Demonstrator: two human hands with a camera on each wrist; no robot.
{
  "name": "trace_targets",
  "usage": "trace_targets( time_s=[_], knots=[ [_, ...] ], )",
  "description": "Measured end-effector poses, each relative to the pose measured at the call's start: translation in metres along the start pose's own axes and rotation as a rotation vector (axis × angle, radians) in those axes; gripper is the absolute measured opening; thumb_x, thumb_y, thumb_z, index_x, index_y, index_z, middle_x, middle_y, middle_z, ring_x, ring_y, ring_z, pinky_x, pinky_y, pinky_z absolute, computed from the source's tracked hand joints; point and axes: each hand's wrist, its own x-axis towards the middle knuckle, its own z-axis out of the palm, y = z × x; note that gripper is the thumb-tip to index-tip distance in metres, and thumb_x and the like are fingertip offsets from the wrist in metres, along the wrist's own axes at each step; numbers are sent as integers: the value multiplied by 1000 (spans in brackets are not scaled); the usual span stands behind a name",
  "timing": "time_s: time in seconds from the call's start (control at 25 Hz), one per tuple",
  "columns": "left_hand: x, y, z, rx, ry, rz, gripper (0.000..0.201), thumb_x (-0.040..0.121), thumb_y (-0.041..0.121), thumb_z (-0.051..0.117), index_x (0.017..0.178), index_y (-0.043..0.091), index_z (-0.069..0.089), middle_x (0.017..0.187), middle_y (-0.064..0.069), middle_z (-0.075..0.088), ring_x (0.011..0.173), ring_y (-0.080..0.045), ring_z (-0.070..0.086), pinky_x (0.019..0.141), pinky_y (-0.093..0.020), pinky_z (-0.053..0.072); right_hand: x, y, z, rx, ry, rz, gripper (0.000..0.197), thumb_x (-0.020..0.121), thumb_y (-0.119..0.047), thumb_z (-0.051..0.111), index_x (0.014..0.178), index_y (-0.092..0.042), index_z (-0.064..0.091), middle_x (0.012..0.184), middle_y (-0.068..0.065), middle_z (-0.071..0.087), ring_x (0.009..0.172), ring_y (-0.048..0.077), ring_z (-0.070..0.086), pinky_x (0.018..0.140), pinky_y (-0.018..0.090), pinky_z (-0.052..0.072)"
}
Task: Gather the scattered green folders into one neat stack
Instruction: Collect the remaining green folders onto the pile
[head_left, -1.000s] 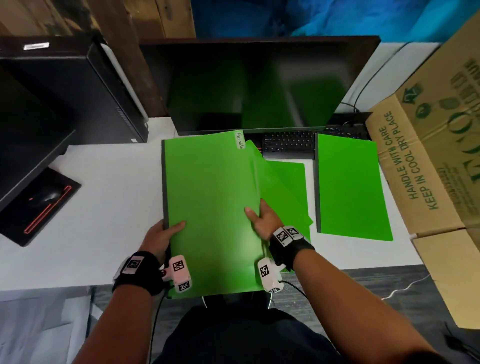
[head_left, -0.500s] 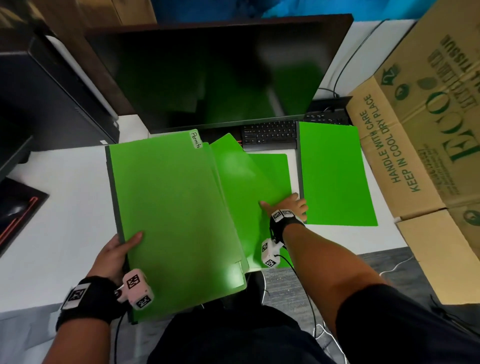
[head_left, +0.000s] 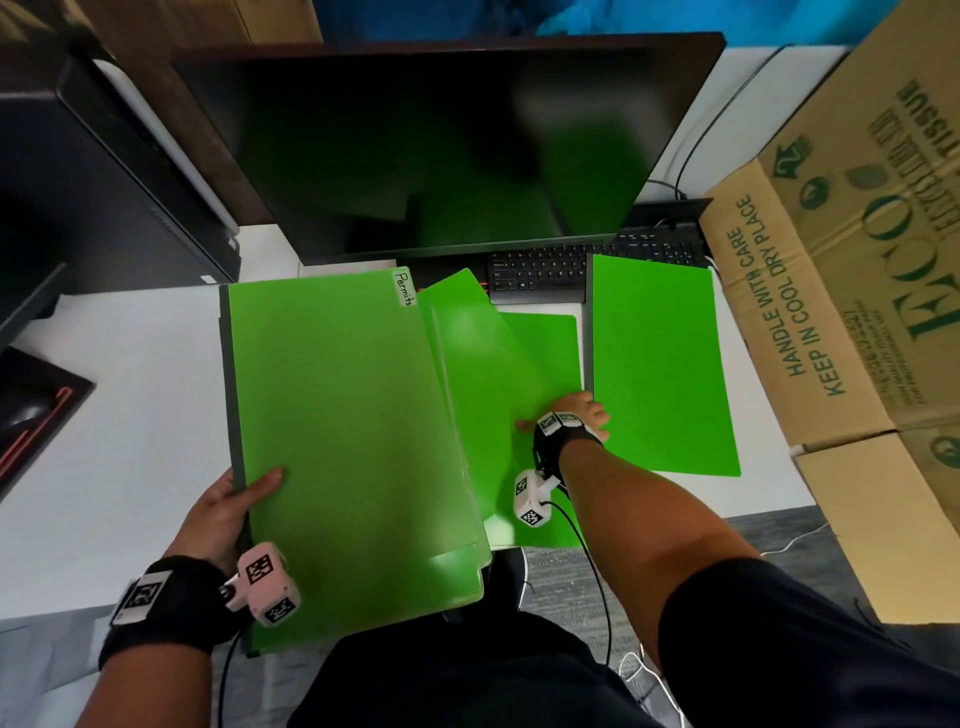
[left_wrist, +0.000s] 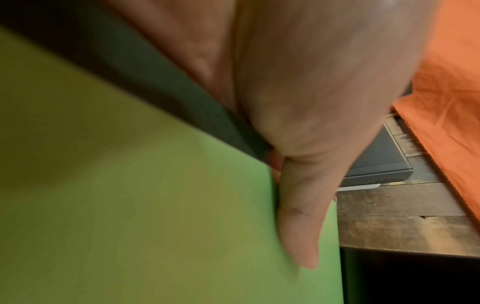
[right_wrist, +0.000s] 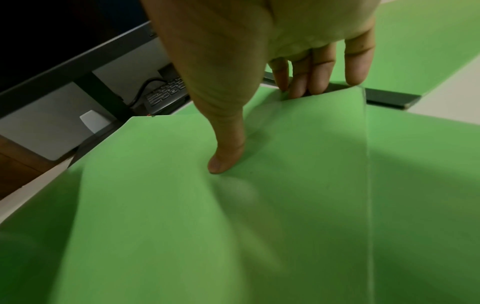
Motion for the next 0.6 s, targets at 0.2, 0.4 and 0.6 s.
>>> trace_targets(
  time_s=[0.2, 0.4, 0.6],
  knots=[
    [4, 0, -4, 6, 31, 16, 29, 89, 12, 61, 118, 12, 65, 102, -15, 75, 78, -29, 74, 76, -46, 57, -1, 7, 6, 32, -1, 0, 115, 53, -67, 79, 136, -4, 31, 137, 19, 47, 125, 33, 47, 98, 43, 42],
    [7, 1, -7, 45, 42, -1, 33, 84, 15, 65, 117, 15, 67, 110, -17, 73, 92, -32, 71, 91, -51, 49, -6, -19, 26, 2, -5, -20, 114, 54, -68, 78, 131, 4, 34, 123, 19, 47, 110, 31, 52, 90, 39, 46],
    [3, 5, -6, 78, 25, 33, 23, 91, 8, 57, 111, 14, 66, 97, -6, 78, 84, -21, 74, 74, -34, 59, 13, -27, 34, 75, -76, 49, 68, 78, -44, 71, 127, -5, 44, 117, 14, 51, 102, 29, 50, 83, 40, 45]
  ],
)
